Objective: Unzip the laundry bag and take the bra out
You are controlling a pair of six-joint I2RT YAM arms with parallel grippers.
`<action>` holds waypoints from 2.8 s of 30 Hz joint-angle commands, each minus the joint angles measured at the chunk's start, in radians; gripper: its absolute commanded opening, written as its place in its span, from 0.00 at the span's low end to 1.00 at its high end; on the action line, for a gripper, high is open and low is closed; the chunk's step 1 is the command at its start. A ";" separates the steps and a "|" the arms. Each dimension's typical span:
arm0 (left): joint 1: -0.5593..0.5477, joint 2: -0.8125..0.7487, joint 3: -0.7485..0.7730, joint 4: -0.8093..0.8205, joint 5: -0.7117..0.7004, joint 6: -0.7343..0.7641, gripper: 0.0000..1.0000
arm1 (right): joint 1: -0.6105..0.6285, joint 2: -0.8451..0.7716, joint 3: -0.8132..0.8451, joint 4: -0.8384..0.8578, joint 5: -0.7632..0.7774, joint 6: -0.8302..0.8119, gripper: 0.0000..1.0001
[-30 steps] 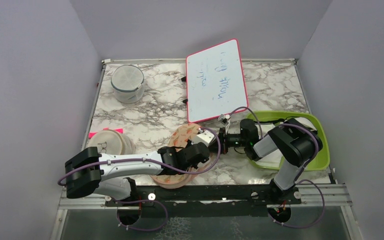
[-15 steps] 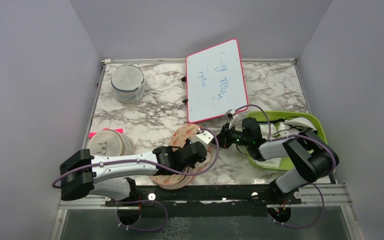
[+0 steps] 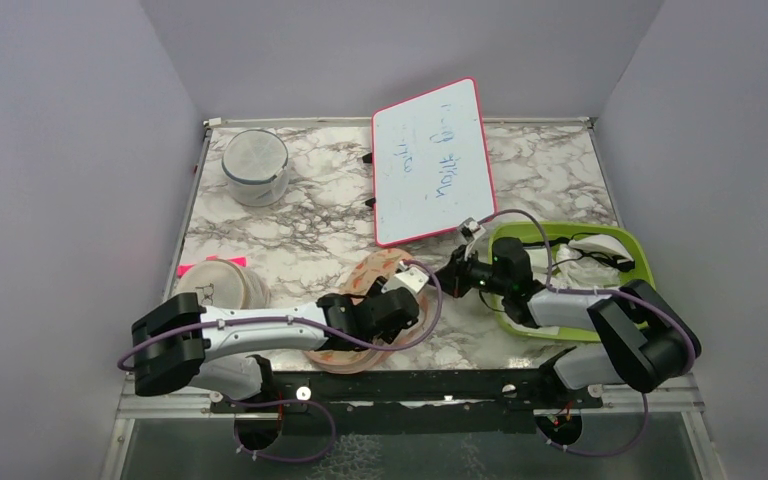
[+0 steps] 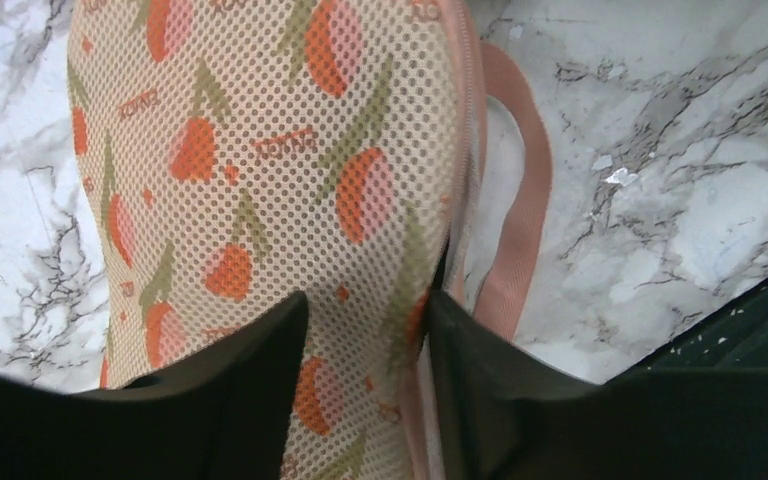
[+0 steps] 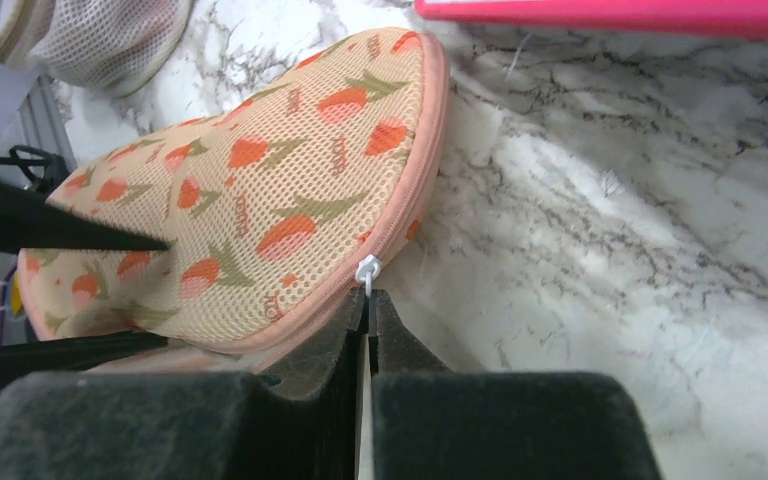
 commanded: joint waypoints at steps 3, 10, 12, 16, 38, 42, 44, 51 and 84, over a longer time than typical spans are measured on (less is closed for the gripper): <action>-0.032 0.061 0.074 -0.013 -0.009 -0.022 0.57 | 0.034 -0.111 -0.093 -0.039 -0.064 0.044 0.01; -0.061 0.149 0.125 0.086 -0.054 -0.025 0.59 | 0.048 -0.222 -0.145 -0.072 -0.083 0.136 0.01; -0.063 0.173 0.125 0.119 -0.075 -0.035 0.55 | 0.053 -0.249 -0.158 -0.072 -0.091 0.162 0.01; -0.064 0.229 0.146 0.136 -0.107 -0.025 0.44 | 0.061 -0.288 -0.169 -0.105 -0.086 0.170 0.01; -0.066 0.034 0.022 0.081 -0.002 0.180 0.00 | -0.014 -0.217 -0.032 -0.230 0.030 0.073 0.01; -0.066 0.004 0.020 0.082 0.009 0.225 0.00 | -0.054 -0.110 0.002 -0.159 -0.011 0.075 0.01; -0.066 0.000 0.020 0.081 -0.005 0.232 0.00 | -0.058 -0.061 0.025 -0.146 -0.045 0.066 0.01; -0.065 -0.020 -0.079 0.143 -0.063 0.182 0.00 | -0.057 -0.074 0.005 -0.172 -0.157 0.033 0.01; -0.065 0.205 0.095 0.127 -0.072 0.011 0.13 | -0.016 -0.192 -0.078 -0.165 -0.253 0.076 0.01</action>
